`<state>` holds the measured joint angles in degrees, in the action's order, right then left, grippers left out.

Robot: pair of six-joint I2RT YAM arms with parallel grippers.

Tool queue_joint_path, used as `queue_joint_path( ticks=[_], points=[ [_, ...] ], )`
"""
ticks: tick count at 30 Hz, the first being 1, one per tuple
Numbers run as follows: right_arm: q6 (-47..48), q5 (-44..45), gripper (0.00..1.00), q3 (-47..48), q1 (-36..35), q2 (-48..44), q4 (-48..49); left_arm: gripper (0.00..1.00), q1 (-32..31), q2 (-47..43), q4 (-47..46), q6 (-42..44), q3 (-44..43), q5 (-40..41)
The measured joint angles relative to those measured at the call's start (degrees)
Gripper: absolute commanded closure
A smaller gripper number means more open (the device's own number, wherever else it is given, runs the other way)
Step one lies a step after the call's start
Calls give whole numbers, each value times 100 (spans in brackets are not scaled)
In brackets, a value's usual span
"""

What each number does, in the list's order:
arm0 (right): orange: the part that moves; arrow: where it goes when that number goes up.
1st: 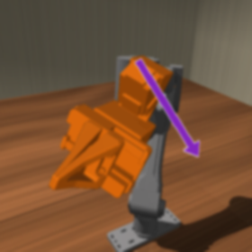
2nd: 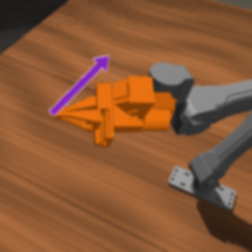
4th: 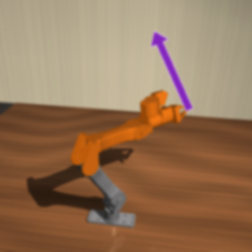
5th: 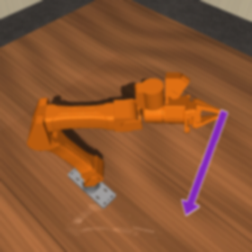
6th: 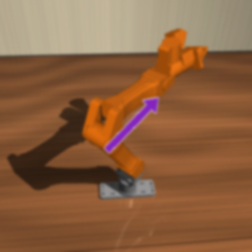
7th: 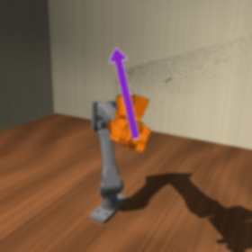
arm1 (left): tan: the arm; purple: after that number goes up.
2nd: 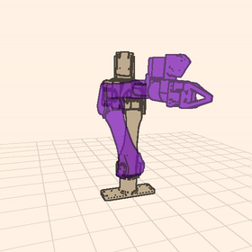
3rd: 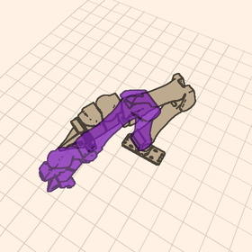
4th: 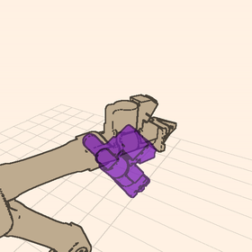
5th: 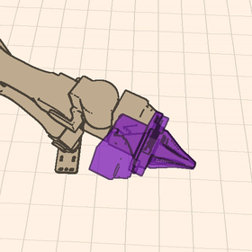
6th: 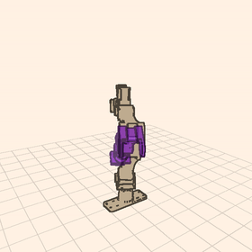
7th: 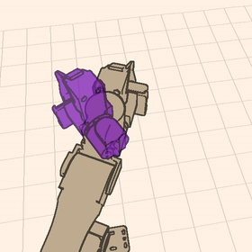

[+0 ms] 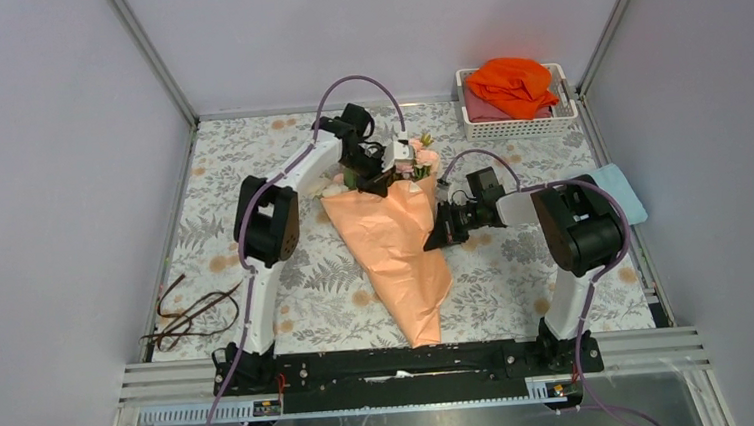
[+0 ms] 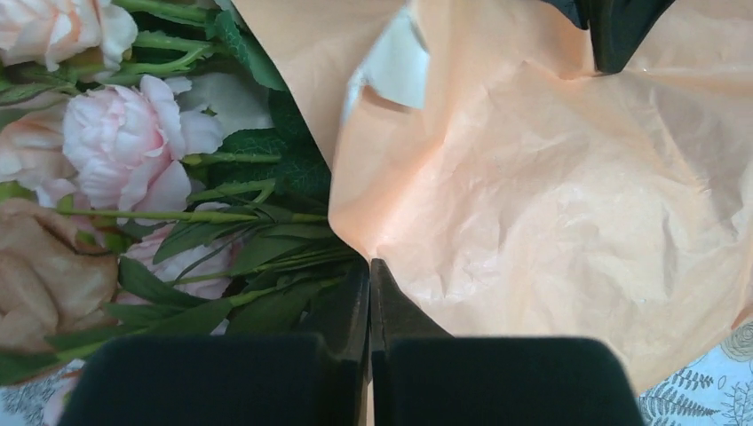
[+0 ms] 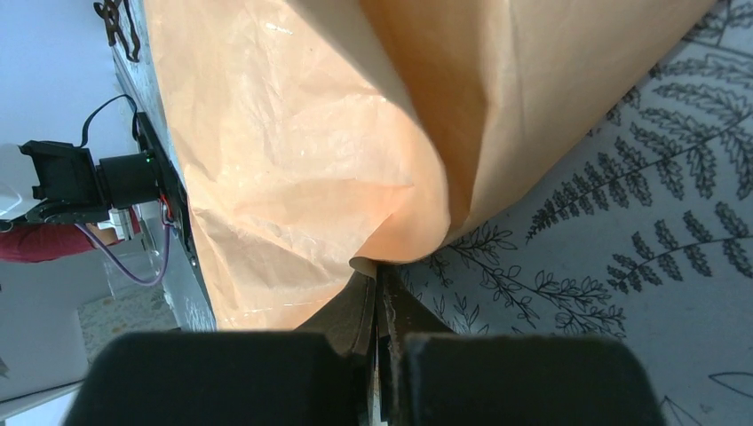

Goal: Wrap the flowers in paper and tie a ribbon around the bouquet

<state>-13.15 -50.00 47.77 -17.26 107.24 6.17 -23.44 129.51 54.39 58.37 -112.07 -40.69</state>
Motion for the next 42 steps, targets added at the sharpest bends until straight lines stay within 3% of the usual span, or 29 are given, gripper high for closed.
queue_joint_path(
  ticks=[4,13,14,17,18,21,25,30,32,35,40,42],
  points=[
    [7,31,100,0,0,-37,-107,100,2,210,177,-297,-227,-111],
    [-173,216,100,-184,-11,-372,354,100,94,894,-223,-2551,-1047,678],
    [-221,247,100,-212,-22,-404,433,91,94,909,-258,-2667,-1012,780],
    [-361,262,100,-254,-57,-411,575,25,94,901,-367,-2896,-879,1019],
    [-442,280,100,-280,-74,-411,619,14,96,894,-420,-2973,-850,1104],
    [-678,352,100,-341,-96,-411,743,4,103,748,-522,-3206,-758,1416],
    [-942,457,100,-393,-109,-411,868,2,157,-44,-671,-3438,-323,2221],
    [-1049,605,100,-404,-120,-413,841,4,739,-2288,-962,-3585,1178,3403],
    [-1045,702,100,-404,-125,-426,758,9,1287,-3115,-1137,-3663,1871,3626],
    [-1012,796,100,-402,-131,-509,625,17,2640,-4116,-1569,-3705,3237,4019],
    [-872,994,100,-293,-197,-586,343,29,4376,-4107,-1655,-3287,4979,4435],
    [-796,1049,100,-238,-236,-586,249,32,4833,-3926,-1550,-3051,5193,4433]
  ],
)
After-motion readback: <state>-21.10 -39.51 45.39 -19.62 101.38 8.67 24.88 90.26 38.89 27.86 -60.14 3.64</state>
